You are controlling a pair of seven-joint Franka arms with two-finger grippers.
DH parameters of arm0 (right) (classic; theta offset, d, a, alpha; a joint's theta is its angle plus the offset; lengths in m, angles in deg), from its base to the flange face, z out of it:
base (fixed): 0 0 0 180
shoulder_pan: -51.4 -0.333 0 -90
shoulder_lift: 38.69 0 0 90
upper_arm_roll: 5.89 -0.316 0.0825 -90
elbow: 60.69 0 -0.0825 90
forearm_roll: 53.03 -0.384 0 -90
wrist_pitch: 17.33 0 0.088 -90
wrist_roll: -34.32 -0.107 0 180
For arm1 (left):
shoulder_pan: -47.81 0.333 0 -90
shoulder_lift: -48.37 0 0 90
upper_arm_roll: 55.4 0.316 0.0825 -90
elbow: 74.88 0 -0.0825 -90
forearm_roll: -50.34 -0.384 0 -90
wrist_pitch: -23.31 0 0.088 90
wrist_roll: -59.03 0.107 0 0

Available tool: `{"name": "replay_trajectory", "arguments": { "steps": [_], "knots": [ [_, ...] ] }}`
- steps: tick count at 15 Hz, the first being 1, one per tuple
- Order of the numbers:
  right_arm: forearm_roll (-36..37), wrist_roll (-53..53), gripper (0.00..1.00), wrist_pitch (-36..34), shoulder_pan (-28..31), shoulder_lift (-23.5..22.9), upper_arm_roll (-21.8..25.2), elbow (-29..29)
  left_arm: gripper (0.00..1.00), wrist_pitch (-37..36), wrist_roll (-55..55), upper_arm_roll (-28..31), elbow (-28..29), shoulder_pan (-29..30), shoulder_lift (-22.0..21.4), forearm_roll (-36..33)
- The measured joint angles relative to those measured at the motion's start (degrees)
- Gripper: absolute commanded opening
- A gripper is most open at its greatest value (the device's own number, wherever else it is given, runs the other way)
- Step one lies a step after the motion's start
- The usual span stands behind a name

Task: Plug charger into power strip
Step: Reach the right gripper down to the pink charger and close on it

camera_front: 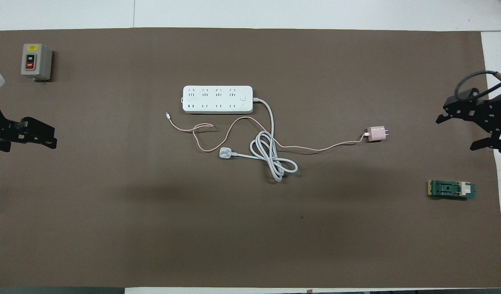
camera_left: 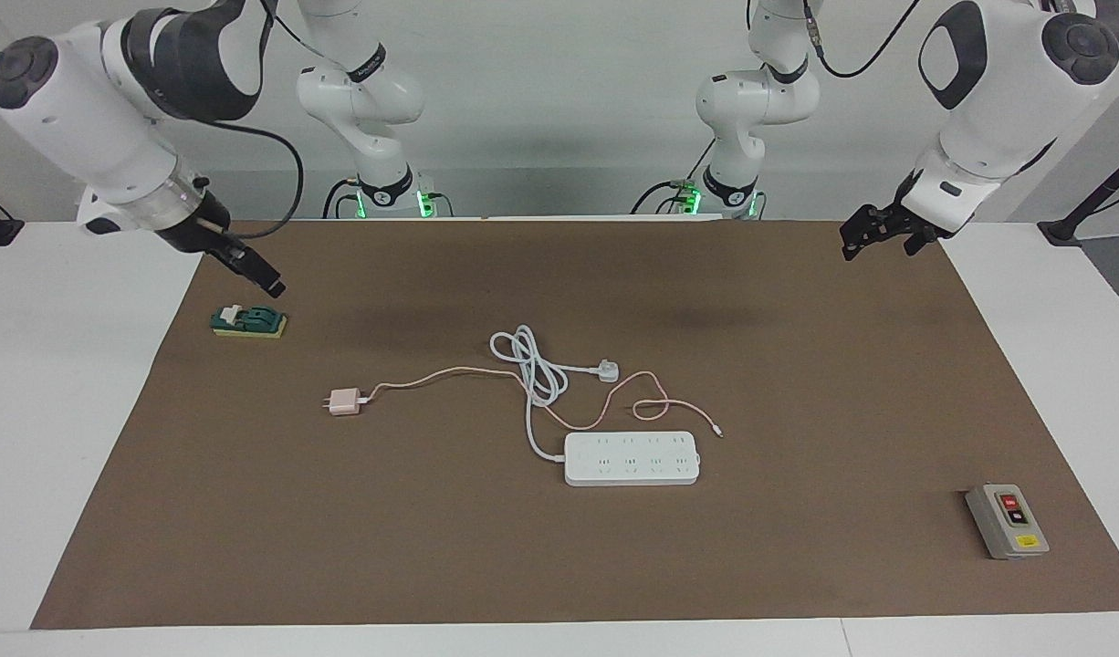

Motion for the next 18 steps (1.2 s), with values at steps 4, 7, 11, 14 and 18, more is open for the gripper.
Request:
{"name": "replay_trajectory", "arguments": {
  "steps": [4,7,11,14,18],
  "knots": [
    [-7.94,-15.93,0.99,7.23,1.81,-8.52,0.08,-0.48,1.0,0.0,0.0,0.0,0.0,0.0,0.0,0.0],
    [-13.43,-21.9,0.99,10.69,2.3,-13.96,0.17,-0.98,1.0,0.0,0.0,0.0,0.0,0.0,0.0,0.0],
    [-17.87,-26.53,0.99,15.17,2.98,-20.74,0.14,-1.28,1.0,0.03,0.0,0.0,0.0,0.0,-0.01,0.0],
    [-18.46,-27.64,0.98,18.3,2.54,-22.25,-0.09,-3.02,1.0,0.06,0.0,0.0,0.0,0.0,-0.07,0.0],
    [-20.91,-25.61,0.98,20.94,2.56,-21.77,-0.19,-7.32,1.0,0.09,0.0,0.0,0.0,0.01,-0.21,0.0]
  ]
}}
